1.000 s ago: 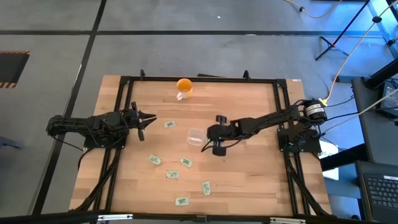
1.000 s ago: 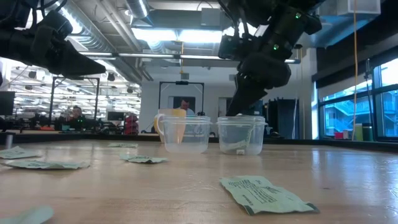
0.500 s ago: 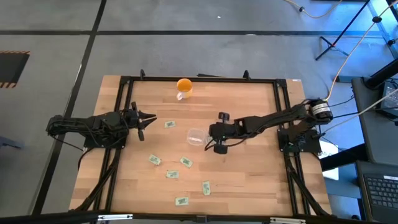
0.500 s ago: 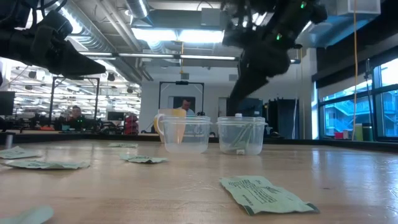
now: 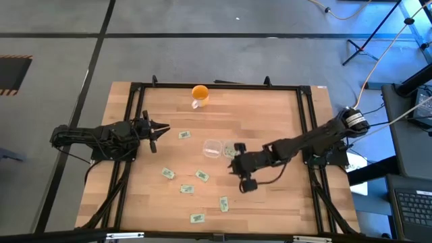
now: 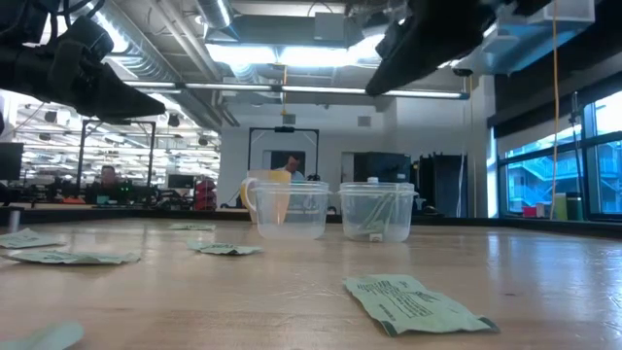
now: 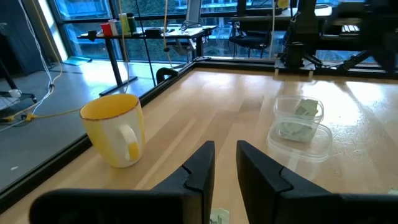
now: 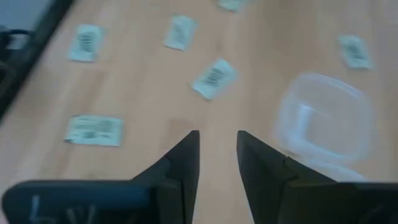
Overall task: Pick and place items into bin
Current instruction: Put the stevia packet into the right transparent bin
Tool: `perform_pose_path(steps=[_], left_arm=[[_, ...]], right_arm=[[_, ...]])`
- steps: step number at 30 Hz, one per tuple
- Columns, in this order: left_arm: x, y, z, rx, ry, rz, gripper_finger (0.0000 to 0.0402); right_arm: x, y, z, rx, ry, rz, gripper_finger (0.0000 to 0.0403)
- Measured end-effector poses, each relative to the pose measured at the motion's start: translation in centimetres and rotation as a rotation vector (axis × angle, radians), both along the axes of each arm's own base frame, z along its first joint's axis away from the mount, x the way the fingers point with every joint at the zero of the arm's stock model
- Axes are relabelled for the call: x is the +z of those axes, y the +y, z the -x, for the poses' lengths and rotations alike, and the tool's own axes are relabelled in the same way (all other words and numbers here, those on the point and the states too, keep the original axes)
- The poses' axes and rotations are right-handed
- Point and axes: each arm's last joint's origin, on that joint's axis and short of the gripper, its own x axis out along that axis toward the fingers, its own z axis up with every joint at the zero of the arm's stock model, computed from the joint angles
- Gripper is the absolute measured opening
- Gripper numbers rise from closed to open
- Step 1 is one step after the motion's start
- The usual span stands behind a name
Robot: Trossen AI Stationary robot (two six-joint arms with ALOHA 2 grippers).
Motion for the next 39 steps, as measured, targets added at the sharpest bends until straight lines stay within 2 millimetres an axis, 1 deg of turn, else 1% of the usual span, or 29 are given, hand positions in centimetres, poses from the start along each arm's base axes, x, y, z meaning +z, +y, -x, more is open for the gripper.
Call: perform_pose_path(steps=[4,9,13,18,22,25,28,36,39], left_arm=[[0.0,0.0,0.0,0.000,0.000,0.000,0.0061],[0.0,0.0,0.0,0.000,0.000,0.000,0.0061],[0.0,0.0,0.0,0.000,0.000,0.000,0.0061],[0.0,0.0,0.0,0.001,-0.001,0.004,0.0061],[0.0,0.0,0.0,0.002,-0.006,0.014,0.0061],[0.0,0.0,0.0,0.003,-0.006,0.015,0.0061],[0.0,0.0,0.0,0.002,-0.006,0.017,0.0061],[0.0,0.0,0.0,0.002,-0.007,0.017,0.0061],[0.0,0.0,0.0,0.002,-0.007,0.017,0.0061]], right_arm=[[-0.8,1.9,-0.4,0.078,-0.026,-0.045,0.0110],[-2.7,3.8,-0.9,0.151,0.002,-0.078,0.0110],[-4.4,5.1,-1.2,0.175,0.027,-0.123,0.0110],[-6.8,6.1,-1.9,0.197,0.043,-0.113,0.0110],[-9.1,6.4,-2.3,0.204,0.075,-0.095,0.0110],[-10.3,6.5,-2.6,0.202,0.090,-0.089,0.0110],[-10.8,6.6,-2.8,0.203,0.082,-0.093,0.0110],[-10.7,6.9,-2.7,0.229,0.064,-0.077,0.0110],[-11.0,7.1,-2.6,0.236,0.069,-0.073,0.0110]])
